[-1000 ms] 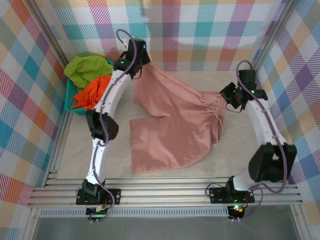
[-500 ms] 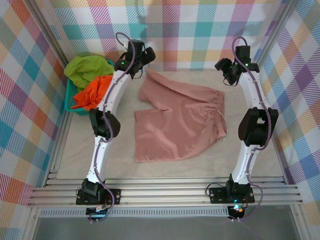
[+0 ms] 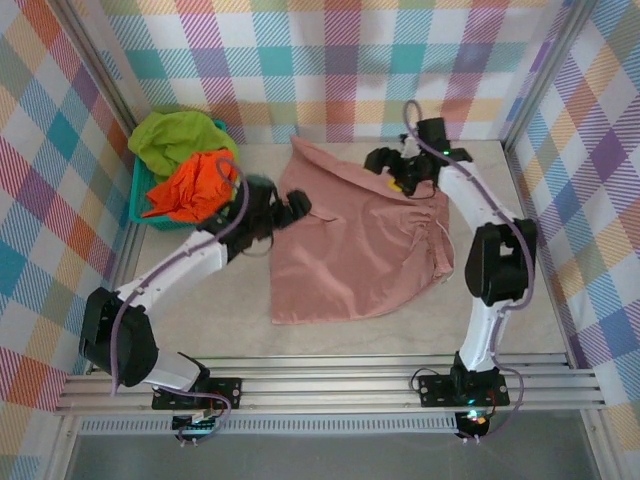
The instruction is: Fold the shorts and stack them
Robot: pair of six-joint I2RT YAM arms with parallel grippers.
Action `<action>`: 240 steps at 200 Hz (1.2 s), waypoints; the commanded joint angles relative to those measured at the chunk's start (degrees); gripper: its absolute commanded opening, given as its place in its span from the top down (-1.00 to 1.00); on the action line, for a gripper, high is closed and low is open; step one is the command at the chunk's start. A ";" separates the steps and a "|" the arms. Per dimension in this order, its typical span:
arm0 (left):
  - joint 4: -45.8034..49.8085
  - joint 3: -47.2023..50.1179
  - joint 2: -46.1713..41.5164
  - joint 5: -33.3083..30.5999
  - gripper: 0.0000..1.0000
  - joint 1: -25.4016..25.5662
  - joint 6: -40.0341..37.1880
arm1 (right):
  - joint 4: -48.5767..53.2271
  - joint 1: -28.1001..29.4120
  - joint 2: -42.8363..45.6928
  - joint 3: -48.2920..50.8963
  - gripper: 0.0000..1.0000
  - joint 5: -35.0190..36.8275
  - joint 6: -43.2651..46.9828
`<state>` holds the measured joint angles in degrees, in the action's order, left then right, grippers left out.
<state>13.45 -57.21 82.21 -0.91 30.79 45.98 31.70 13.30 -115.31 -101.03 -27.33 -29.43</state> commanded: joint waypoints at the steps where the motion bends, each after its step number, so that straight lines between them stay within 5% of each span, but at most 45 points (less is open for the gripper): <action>1: -8.59 6.81 -2.36 -1.05 -1.00 2.67 6.07 | 0.33 1.02 -5.61 -5.28 -0.81 -3.66 2.01; 73: -12.70 14.39 4.02 -7.46 -1.00 15.24 12.14 | 4.50 3.55 -21.02 -20.44 -0.82 -1.26 0.61; 134: -9.85 21.49 3.46 -10.68 -1.00 19.19 17.18 | 10.42 1.63 -31.41 -35.19 -0.80 6.13 1.36; 240: -1.84 33.43 -7.35 -16.75 -1.00 23.24 25.86 | 6.75 -4.39 -39.31 -43.71 -0.76 9.31 -5.11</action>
<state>1.48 -28.29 75.37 -17.10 52.82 67.99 38.63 10.07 -152.90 -141.40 -19.42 -32.21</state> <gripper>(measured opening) 0.998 0.881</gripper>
